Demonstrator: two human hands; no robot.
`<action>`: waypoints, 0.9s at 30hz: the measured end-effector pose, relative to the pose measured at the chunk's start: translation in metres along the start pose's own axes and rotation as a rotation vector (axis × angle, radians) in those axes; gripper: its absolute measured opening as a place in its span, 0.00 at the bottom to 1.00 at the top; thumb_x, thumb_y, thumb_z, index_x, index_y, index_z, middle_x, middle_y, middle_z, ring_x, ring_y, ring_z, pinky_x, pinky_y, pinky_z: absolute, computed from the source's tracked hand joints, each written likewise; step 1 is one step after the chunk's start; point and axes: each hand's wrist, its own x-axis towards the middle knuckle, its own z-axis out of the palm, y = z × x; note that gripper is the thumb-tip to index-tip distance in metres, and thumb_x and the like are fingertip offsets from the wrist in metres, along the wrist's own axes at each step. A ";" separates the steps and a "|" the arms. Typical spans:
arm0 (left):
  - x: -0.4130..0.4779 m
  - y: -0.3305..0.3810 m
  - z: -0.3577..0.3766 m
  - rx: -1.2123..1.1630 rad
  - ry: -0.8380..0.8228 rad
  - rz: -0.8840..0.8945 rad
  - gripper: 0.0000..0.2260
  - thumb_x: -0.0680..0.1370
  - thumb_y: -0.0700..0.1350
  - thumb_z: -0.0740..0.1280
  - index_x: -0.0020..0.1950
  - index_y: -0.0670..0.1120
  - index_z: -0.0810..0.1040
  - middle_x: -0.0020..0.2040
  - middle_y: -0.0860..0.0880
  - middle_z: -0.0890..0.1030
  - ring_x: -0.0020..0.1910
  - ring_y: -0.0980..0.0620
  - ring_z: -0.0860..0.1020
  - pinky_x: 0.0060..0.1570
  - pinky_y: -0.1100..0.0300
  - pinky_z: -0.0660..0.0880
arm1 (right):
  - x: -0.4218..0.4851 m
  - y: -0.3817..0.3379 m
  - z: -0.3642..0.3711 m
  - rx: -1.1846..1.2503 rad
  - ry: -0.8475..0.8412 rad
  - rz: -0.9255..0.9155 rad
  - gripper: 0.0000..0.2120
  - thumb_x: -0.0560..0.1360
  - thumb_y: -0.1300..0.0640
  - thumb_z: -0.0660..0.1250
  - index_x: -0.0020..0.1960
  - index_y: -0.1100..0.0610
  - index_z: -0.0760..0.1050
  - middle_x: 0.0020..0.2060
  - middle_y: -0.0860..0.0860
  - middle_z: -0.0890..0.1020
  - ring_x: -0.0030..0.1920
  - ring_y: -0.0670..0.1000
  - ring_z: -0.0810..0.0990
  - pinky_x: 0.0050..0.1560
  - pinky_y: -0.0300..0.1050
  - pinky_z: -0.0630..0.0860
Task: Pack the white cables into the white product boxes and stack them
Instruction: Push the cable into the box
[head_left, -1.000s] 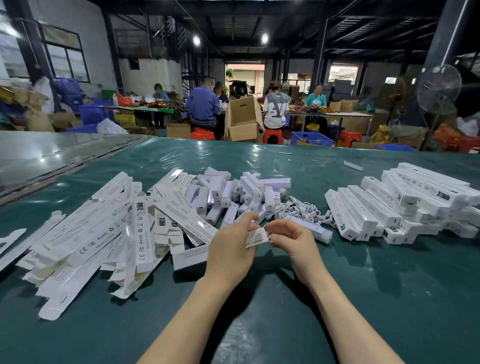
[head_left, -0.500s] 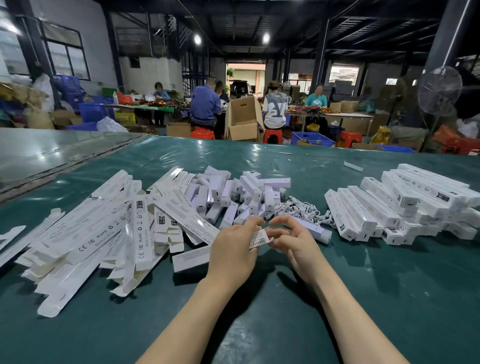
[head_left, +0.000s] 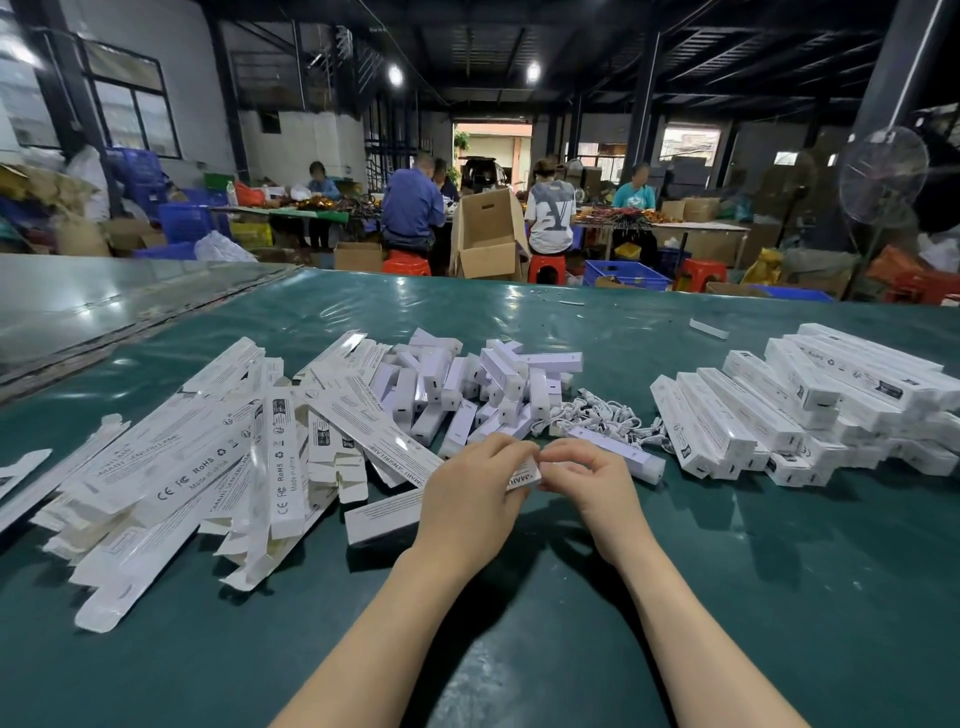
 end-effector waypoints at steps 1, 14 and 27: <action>0.000 -0.001 0.000 0.001 -0.006 -0.006 0.16 0.75 0.46 0.65 0.63 0.53 0.74 0.59 0.57 0.76 0.56 0.53 0.73 0.47 0.61 0.68 | 0.000 0.000 0.000 -0.056 0.013 -0.029 0.16 0.68 0.75 0.66 0.33 0.54 0.79 0.41 0.54 0.78 0.36 0.49 0.76 0.42 0.38 0.74; -0.001 -0.002 0.004 -0.049 0.024 -0.100 0.29 0.74 0.45 0.65 0.72 0.56 0.59 0.55 0.58 0.79 0.52 0.50 0.76 0.45 0.56 0.70 | -0.001 0.001 0.012 0.059 0.029 0.056 0.10 0.72 0.70 0.67 0.41 0.55 0.77 0.36 0.50 0.81 0.36 0.45 0.77 0.38 0.33 0.75; -0.002 0.003 0.003 -0.128 0.113 -0.143 0.26 0.72 0.45 0.69 0.69 0.57 0.66 0.51 0.60 0.81 0.48 0.51 0.79 0.43 0.56 0.73 | 0.001 0.000 0.010 0.333 0.094 0.222 0.11 0.70 0.74 0.64 0.32 0.62 0.75 0.25 0.51 0.79 0.29 0.47 0.76 0.33 0.34 0.77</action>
